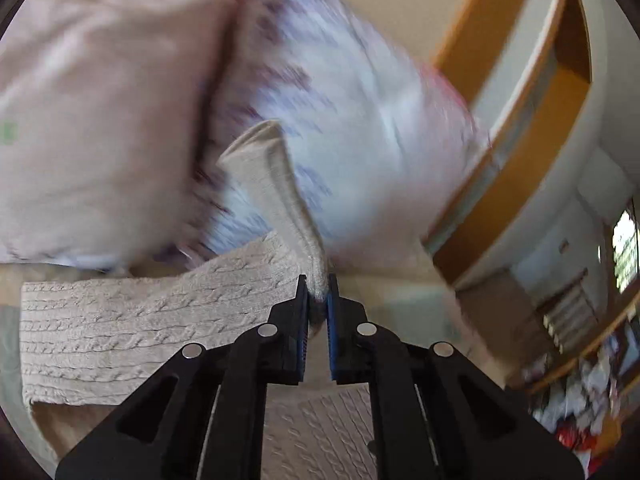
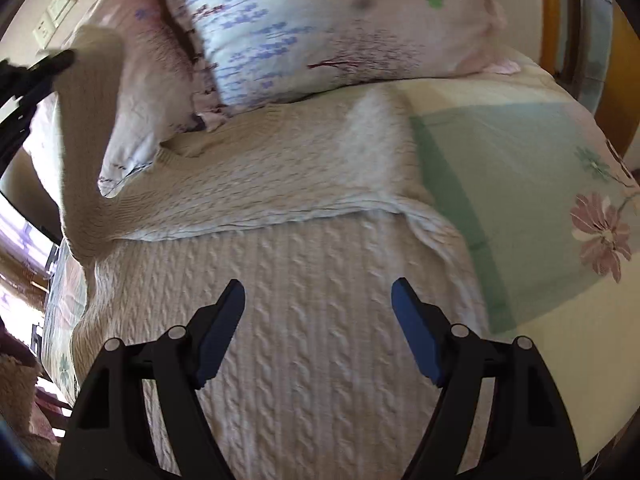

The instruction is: Fold small clothes

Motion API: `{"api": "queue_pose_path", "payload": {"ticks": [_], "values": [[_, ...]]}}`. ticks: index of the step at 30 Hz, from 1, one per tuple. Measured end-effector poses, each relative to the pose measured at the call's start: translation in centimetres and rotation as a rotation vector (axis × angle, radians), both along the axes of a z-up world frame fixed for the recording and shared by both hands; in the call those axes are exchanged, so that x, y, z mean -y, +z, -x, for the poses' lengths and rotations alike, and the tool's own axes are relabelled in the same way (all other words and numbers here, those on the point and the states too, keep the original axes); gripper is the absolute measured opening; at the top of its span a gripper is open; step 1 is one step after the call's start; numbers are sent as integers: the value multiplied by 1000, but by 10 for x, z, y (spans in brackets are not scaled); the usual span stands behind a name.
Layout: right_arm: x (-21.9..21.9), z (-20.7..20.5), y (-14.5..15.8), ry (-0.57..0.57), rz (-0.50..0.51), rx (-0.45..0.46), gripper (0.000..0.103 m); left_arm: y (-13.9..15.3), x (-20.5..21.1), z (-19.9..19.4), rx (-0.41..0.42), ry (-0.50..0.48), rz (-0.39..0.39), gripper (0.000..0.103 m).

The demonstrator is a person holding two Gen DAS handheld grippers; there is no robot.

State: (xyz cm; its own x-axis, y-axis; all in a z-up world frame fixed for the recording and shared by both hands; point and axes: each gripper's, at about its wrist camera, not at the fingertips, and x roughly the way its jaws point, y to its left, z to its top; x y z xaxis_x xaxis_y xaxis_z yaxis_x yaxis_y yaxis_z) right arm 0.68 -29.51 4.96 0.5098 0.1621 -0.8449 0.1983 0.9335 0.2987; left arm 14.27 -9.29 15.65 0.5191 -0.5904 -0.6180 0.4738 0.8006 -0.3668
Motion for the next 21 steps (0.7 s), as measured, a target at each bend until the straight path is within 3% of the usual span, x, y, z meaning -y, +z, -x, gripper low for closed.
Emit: {"api": "queue_pose_path", "payload": {"ticks": [1, 2, 4, 6, 7, 8, 11, 14, 17, 20, 21], "values": [[15, 7, 1, -25, -3, -3, 76, -18, 25, -1, -72, -43, -60, 6], [25, 15, 2, -44, -5, -1, 76, -31, 31, 4, -136, -62, -62, 6], [48, 32, 6, -78, -28, 8, 76, -43, 5, 21, -164, -61, 9, 6], [70, 52, 6, -102, -87, 1, 76, -46, -45, 37, -162, 21, 17, 25], [80, 60, 3, -102, -135, -5, 75, -49, -74, 44, -167, 76, 20, 42], [87, 69, 0, -102, -186, -16, 74, -52, -106, 52, -170, 146, 6, 48], [97, 92, -14, -91, -340, -71, 59, -75, -192, 87, -247, 346, -106, 48], [93, 108, -31, -67, -442, -146, 44, -102, -255, 123, -373, 469, -131, 48], [81, 118, -38, -17, -494, -193, 36, -130, -275, 151, -490, 498, -84, 48], [68, 124, -47, 47, -610, -253, 33, -133, -270, 174, -494, 470, -8, 48], [61, 126, -51, 77, -644, -277, 27, -134, -269, 180, -508, 461, 26, 48]]}}
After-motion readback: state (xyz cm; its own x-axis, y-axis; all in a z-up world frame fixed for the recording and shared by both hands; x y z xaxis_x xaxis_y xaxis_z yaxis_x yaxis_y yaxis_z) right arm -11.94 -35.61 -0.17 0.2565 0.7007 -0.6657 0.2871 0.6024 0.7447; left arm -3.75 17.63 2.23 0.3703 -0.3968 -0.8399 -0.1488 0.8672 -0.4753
